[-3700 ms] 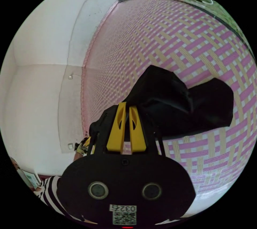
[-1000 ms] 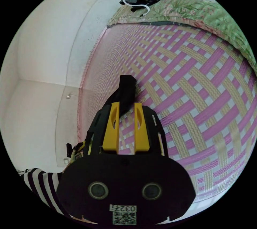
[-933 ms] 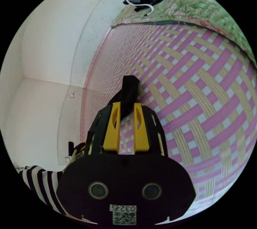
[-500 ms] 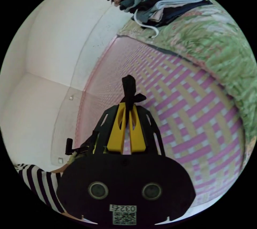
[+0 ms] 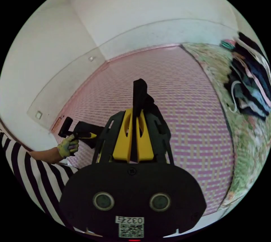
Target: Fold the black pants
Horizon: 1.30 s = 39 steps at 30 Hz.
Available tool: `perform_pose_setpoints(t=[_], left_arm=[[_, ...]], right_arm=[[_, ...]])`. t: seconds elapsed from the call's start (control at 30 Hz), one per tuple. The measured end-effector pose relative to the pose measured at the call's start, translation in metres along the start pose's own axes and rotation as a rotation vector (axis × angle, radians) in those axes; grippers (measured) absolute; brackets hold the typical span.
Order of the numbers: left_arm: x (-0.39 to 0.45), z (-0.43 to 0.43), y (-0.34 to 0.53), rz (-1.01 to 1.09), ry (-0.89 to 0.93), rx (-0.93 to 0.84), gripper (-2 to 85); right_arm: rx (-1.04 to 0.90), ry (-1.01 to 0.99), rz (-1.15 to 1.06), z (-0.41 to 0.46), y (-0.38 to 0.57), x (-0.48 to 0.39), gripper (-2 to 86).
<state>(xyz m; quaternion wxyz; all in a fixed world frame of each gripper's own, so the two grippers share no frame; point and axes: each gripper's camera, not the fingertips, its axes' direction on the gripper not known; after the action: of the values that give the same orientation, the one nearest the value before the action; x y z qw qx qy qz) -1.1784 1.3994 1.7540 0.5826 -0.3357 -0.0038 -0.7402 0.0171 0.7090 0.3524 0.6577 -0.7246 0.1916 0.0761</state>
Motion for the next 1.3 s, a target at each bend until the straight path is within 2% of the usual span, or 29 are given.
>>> perform_pose_setpoints(t=[0.07, 0.17, 0.27, 0.33, 0.5, 0.53, 0.63, 0.83, 0.93, 1.0, 1.1, 1.17, 1.3], left_arm=[[-0.009, -0.033, 0.016, 0.004, -0.022, 0.068, -0.9], [-0.024, -0.065, 0.034, -0.003, -0.035, 0.14, -0.9], [-0.045, -0.085, 0.048, -0.037, -0.016, 0.172, -0.9], [-0.054, -0.094, 0.056, -0.048, -0.006, 0.187, -0.9], [-0.065, -0.104, 0.064, -0.024, 0.0, 0.208, -0.9], [-0.066, -0.104, 0.064, -0.014, 0.015, 0.214, -0.9], [-0.064, -0.098, 0.06, 0.018, 0.058, 0.212, -0.9], [-0.026, -0.077, 0.047, 0.197, 0.036, 0.173, -0.9], [-0.006, -0.059, 0.037, 0.235, 0.028, 0.182, -0.9], [-0.002, -0.049, 0.027, 0.204, 0.081, 0.162, -0.9], [0.006, -0.034, 0.018, 0.201, 0.079, 0.095, -0.9], [0.008, -0.015, 0.016, 0.196, -0.064, -0.007, -0.9], [0.002, 0.01, 0.02, 0.175, -0.256, -0.096, -0.9]], right_arm=[[-0.06, -0.067, -0.112, 0.038, -0.01, -0.071, -1.0], [-0.165, -0.178, -0.161, 0.105, 0.001, -0.129, -1.0], [-0.313, -0.27, -0.116, 0.178, 0.023, -0.153, -0.9], [-0.392, -0.223, -0.118, 0.208, 0.035, -0.161, -0.8], [-0.413, -0.094, -0.21, 0.222, 0.044, -0.177, 0.6], [-0.415, -0.09, -0.224, 0.224, 0.043, -0.178, 4.4], [-0.539, -0.253, -0.199, 0.233, 0.04, -0.173, 10.9], [-0.325, -0.47, -0.206, 0.151, 0.043, -0.135, 6.0], [-0.384, -0.466, -0.169, 0.166, 0.035, -0.123, 6.1], [-0.396, -0.399, -0.176, 0.169, 0.025, -0.123, 5.8], [-0.275, -0.272, -0.106, 0.14, 0.017, -0.098, 5.7], [-0.227, -0.217, 0.034, 0.116, 0.027, -0.05, 6.6], [-0.211, -0.126, 0.296, 0.086, 0.063, 0.029, 8.4]])
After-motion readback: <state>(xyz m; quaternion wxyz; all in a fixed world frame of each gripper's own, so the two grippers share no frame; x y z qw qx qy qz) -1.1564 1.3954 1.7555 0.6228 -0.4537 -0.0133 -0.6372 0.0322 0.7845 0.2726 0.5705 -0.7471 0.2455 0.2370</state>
